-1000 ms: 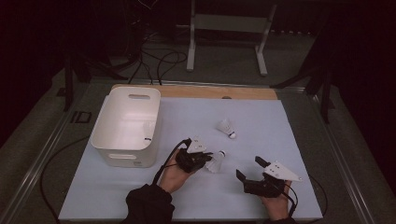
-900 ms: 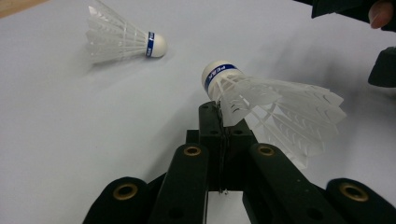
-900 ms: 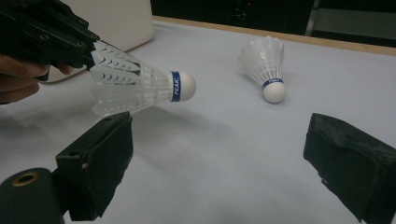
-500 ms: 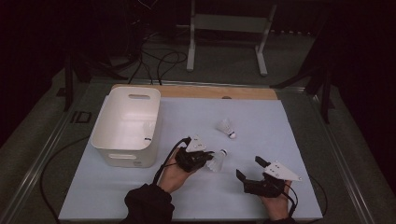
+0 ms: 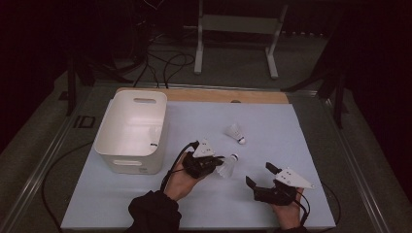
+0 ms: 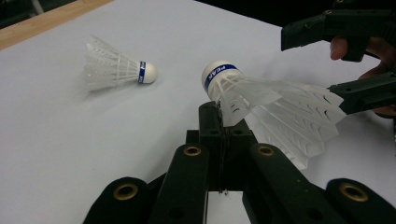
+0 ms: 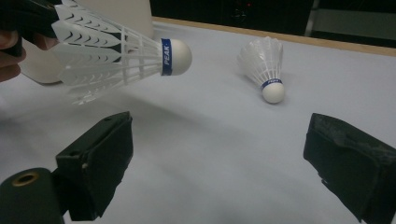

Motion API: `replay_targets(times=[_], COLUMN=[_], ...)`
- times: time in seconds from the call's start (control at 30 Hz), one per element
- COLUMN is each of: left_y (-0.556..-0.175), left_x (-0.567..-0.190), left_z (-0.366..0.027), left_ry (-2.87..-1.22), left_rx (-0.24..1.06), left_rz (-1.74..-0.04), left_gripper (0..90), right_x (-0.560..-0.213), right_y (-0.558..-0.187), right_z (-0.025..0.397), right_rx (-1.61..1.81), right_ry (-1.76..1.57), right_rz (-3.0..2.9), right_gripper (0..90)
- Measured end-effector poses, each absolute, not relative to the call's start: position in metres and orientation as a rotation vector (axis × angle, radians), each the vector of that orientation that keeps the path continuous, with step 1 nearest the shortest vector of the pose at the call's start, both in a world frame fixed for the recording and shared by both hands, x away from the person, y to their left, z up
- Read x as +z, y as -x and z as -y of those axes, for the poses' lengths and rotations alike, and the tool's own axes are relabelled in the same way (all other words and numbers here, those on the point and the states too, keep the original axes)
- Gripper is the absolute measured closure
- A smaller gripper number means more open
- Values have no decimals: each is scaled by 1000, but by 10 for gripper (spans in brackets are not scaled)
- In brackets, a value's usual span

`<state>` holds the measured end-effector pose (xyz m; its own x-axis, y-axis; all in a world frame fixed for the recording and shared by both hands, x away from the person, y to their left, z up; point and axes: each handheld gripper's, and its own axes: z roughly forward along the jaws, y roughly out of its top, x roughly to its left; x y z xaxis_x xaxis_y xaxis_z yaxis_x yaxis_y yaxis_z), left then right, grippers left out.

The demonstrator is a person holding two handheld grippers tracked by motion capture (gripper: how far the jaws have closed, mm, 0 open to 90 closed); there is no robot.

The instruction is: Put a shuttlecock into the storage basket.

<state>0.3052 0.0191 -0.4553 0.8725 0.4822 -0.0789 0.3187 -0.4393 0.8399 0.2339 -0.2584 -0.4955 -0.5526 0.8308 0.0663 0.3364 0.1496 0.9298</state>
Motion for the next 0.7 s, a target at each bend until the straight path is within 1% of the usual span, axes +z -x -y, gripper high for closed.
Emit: replay_targets(times=[0.7], left_y=[-301], left_x=[-444], left_z=[-21], left_ry=[-2058], left_rx=[199], left_rz=[-550], left_gripper=[898], right_x=[-496], right_y=[-234], right_z=[259], right_rx=[1392], right_ry=[-1103], right_rz=[-1968], right_gripper=[81])
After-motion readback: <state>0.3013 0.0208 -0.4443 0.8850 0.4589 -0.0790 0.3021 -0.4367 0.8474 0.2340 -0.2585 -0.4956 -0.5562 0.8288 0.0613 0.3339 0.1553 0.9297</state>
